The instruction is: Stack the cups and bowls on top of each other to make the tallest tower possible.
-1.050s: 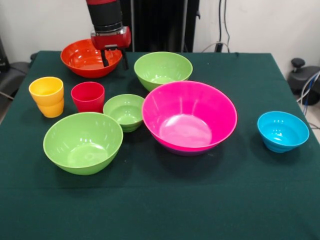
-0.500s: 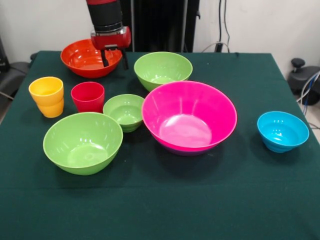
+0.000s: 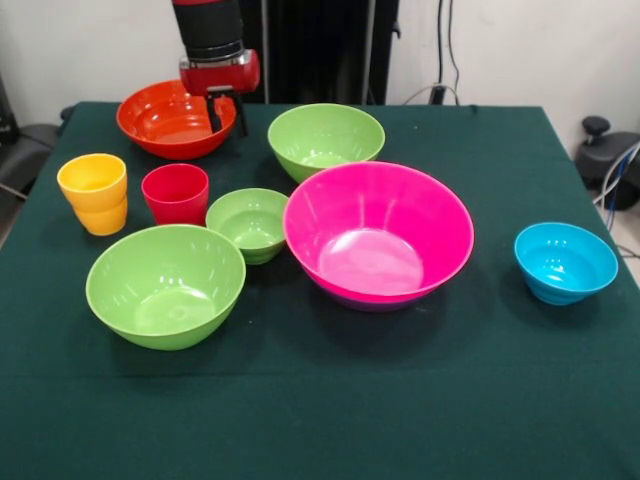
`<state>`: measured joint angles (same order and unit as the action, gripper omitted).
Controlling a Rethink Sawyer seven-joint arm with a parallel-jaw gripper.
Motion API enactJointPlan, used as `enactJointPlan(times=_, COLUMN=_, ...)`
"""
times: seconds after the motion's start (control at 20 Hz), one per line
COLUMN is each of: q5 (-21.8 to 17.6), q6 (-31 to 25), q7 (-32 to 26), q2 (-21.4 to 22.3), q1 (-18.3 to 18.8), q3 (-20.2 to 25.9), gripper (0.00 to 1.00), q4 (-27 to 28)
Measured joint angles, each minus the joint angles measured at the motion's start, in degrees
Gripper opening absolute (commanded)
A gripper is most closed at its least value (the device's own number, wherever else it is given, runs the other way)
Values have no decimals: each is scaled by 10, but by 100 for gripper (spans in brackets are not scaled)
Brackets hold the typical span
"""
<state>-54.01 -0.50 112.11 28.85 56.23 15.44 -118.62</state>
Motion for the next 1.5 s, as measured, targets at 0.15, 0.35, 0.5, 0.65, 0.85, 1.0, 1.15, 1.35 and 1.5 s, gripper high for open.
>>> enactJointPlan(times=0.15, q5=0, q6=0, q7=0, q2=2, q1=-1, q3=0, gripper=0, q4=0)
enactJointPlan(times=0.35, q5=0, q6=0, q7=0, q2=2, q1=-3, q3=0, gripper=0, q4=0)
enactJointPlan(times=0.5, q5=0, q6=0, q7=0, q2=2, q1=-3, q3=-1, gripper=0, q4=0)
enactJointPlan(times=0.65, q5=2, q6=0, q7=0, q2=12, q1=-3, q3=2, gripper=0, q4=-5)
enactJointPlan(times=0.85, q5=40, q6=-20, q7=0, q2=71, q1=16, q3=32, gripper=0, q4=-44)
enactJointPlan(times=1.0, q5=108, q6=-59, q7=0, q2=145, q1=54, q3=82, gripper=0, q4=-90)
enactJointPlan(times=1.15, q5=181, q6=-97, q7=0, q2=211, q1=91, q3=134, gripper=0, q4=-126)
enactJointPlan(times=1.35, q5=306, q6=-161, q7=0, q2=318, q1=146, q3=218, gripper=0, q4=-175)
enactJointPlan(times=1.5, q5=358, q6=-187, q7=0, q2=369, q1=164, q3=257, gripper=0, q4=-192)
